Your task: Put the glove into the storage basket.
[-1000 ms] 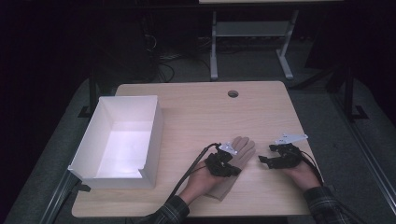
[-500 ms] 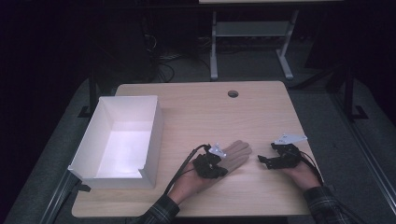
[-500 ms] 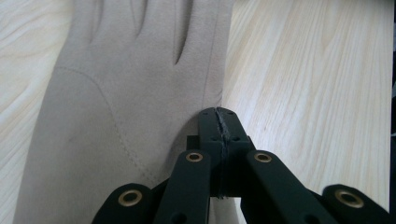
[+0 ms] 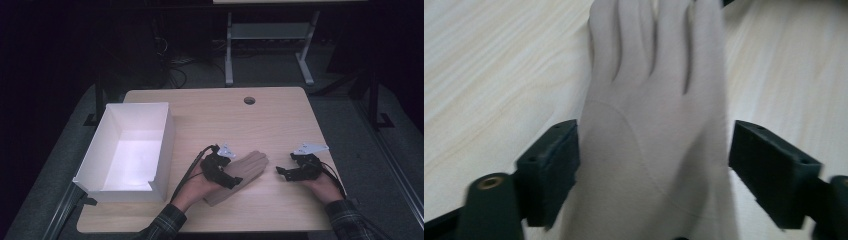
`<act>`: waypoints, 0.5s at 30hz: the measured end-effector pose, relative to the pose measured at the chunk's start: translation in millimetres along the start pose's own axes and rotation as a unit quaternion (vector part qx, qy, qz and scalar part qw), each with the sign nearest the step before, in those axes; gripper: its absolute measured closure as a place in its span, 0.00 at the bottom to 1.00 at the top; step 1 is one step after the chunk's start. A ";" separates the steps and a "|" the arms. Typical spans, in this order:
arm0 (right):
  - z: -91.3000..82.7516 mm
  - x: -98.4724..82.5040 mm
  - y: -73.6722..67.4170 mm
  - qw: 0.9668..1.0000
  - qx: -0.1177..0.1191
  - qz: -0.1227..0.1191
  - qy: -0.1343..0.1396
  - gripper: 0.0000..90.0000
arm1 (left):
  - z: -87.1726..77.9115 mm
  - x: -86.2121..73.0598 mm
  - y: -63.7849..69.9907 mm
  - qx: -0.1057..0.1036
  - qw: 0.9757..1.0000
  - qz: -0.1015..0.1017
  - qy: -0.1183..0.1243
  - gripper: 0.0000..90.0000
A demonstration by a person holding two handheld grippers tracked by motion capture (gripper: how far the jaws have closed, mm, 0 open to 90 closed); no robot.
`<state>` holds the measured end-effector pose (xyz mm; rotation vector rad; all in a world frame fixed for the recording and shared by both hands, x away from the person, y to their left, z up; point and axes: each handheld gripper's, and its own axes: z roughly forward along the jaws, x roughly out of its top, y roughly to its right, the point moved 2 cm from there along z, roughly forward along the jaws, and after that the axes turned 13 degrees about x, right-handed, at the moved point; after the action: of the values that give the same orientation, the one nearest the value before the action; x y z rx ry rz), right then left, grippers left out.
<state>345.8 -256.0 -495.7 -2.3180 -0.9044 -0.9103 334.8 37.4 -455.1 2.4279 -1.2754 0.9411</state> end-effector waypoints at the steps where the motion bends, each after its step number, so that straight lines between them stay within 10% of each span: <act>1: 0.0 0.0 0.0 1.000 0.000 0.000 0.000 0.19 | 2.7 -0.5 -0.3 0.003 1.000 0.006 -0.002 0.19; 15: 0.0 -0.1 -0.3 1.000 0.000 0.001 0.000 0.19 | 20.6 -11.3 6.3 0.002 0.999 0.019 -0.026 0.18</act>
<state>345.5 -255.8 -495.7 -2.3190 -0.9010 -0.9082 333.9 31.0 -478.6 2.4532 -1.3438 0.8977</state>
